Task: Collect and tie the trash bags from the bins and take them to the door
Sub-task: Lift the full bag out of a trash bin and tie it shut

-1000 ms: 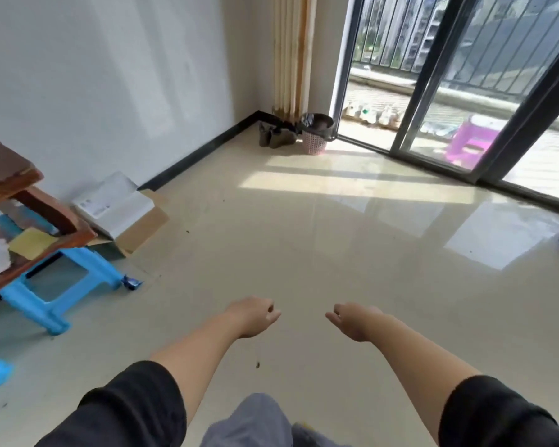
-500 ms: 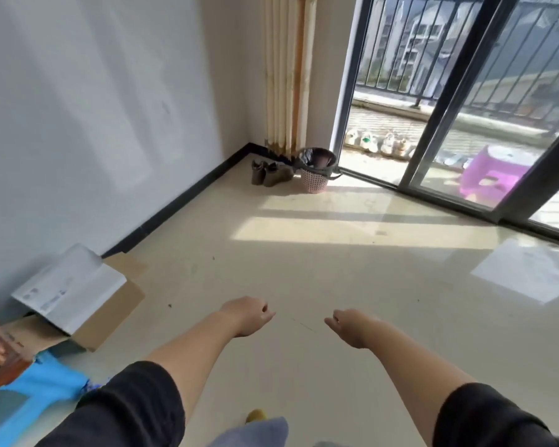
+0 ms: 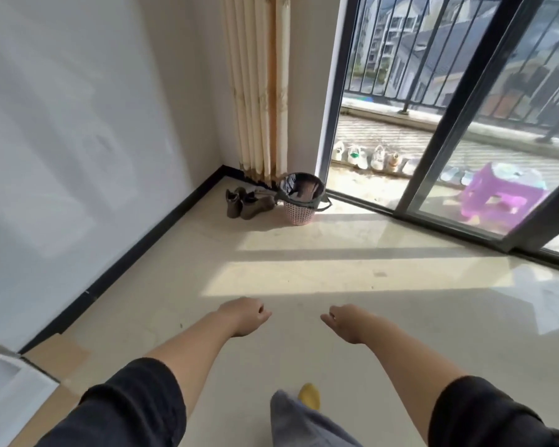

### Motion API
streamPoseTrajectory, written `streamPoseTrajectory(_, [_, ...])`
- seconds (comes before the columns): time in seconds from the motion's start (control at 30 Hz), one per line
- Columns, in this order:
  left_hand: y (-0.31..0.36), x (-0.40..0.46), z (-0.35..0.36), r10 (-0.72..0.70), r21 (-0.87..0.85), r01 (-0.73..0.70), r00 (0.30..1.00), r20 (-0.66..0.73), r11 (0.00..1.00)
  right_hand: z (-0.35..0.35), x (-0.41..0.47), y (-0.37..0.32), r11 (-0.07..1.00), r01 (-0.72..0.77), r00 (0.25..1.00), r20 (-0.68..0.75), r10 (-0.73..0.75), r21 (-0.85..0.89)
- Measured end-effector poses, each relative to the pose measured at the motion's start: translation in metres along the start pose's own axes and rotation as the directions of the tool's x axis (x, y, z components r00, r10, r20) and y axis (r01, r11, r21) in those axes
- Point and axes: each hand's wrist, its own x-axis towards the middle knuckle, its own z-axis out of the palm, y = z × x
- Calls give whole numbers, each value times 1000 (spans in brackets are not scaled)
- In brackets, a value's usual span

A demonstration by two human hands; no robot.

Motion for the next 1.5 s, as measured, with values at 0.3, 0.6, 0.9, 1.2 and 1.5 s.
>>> streamPoseTrajectory(0.3, [6,173,-122,26,-61,-27,1000,-12,998,-148,141,52,995,-65,998,3,65,-70])
streamPoseTrajectory(0.6, [-43,368,-242,102,-23,-100,992,77,995,-265,312,64,979,-162,987,30,159,127])
streamPoseTrajectory(0.9, [-51,533,-318,103,-97,-87,980,169,991,-330,441,96,908,-250,968,111,225,337])
streamPoseTrajectory(1.2, [-49,705,-258,-54,-372,102,989,137,923,-319,609,167,811,-268,963,112,246,520])
streamPoseTrajectory(1.5, [-95,904,-146,-217,-811,293,953,209,507,-211,830,201,766,-259,956,40,292,588])
